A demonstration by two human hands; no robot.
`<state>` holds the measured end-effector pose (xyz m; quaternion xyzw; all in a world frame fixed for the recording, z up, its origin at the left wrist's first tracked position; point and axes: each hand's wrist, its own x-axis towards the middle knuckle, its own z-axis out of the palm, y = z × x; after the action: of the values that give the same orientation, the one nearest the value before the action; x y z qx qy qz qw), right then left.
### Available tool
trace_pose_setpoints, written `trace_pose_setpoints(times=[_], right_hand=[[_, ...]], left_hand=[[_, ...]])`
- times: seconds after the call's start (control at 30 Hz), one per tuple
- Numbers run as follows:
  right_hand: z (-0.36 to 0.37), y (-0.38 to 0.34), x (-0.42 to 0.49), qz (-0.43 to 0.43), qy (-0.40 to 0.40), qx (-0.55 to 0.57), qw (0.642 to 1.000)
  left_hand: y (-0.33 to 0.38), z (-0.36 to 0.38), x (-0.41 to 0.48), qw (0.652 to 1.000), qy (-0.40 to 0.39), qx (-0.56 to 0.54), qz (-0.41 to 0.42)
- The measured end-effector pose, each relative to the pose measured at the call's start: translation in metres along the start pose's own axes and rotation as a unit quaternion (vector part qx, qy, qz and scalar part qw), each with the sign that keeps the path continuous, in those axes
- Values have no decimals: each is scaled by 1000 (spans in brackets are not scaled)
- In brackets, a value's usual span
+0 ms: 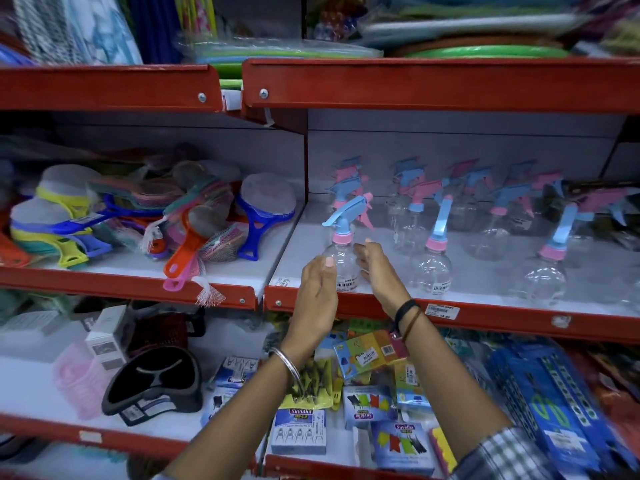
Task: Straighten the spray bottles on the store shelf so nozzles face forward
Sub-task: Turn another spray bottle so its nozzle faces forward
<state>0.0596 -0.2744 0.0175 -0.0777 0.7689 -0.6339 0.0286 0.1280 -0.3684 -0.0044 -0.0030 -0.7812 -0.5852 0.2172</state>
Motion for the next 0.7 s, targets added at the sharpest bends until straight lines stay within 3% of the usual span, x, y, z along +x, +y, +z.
trace_pose_setpoints(times=[0.7], right_hand=[[7,18,-12,-77,48,20,996]], left_hand=[[13,-4,5,1000,-1,7,-14]])
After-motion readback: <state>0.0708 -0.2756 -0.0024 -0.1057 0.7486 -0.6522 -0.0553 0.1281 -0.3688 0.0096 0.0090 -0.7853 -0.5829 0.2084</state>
